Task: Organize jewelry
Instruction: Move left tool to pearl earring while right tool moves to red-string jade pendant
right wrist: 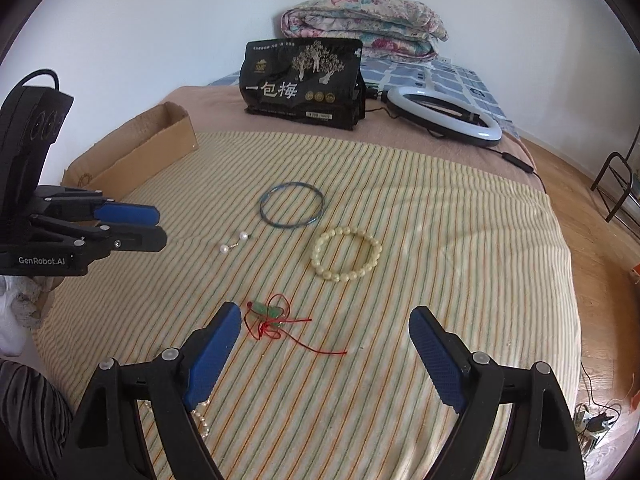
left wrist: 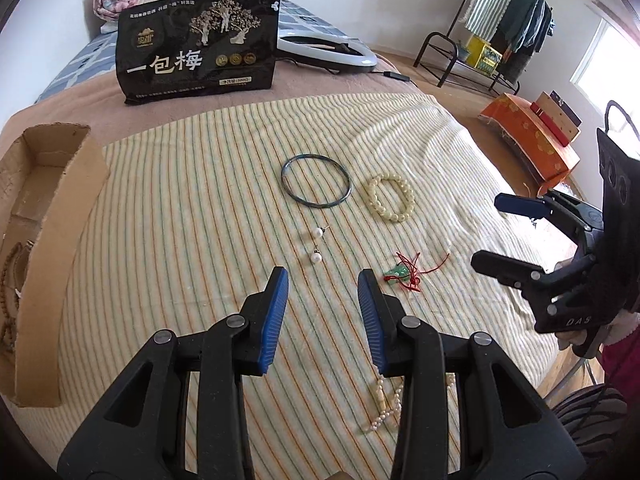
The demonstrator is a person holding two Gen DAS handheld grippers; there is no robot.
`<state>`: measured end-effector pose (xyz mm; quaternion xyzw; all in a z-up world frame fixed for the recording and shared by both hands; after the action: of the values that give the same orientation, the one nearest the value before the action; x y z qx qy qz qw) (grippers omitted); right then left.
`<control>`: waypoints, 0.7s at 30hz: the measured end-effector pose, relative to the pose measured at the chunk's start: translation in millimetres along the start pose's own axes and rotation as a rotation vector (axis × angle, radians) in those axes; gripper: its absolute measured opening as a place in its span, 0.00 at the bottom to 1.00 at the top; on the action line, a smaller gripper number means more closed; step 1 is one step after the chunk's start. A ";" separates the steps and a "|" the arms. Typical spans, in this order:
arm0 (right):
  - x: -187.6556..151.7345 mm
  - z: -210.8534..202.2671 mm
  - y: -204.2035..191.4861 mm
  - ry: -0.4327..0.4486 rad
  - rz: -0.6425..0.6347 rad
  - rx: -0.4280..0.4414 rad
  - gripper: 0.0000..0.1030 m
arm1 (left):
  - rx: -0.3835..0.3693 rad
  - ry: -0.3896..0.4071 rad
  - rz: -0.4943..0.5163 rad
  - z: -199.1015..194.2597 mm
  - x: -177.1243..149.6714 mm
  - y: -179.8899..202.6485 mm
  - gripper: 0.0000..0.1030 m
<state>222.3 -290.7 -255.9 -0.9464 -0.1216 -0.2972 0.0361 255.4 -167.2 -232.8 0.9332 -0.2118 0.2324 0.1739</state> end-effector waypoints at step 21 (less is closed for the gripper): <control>-10.8 47.1 -29.0 -0.028 -0.020 0.097 0.63 | 0.088 -0.064 0.074 66.3 0.8 4.7 0.21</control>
<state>232.5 -258.2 -300.9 -0.9464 -0.1455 -0.2778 0.0771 277.7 -199.4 -286.4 0.9384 -0.2413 0.2178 0.1172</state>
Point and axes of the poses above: each gripper's, at about its wrist camera, not at the fingertips, and z roughly the way its jaws point, y to its right, x to its top, the point moved 9 cm from there along z, roughly the way its jaws point, and after that the axes turned 2 degrees about -y, right-handed, at the moved point
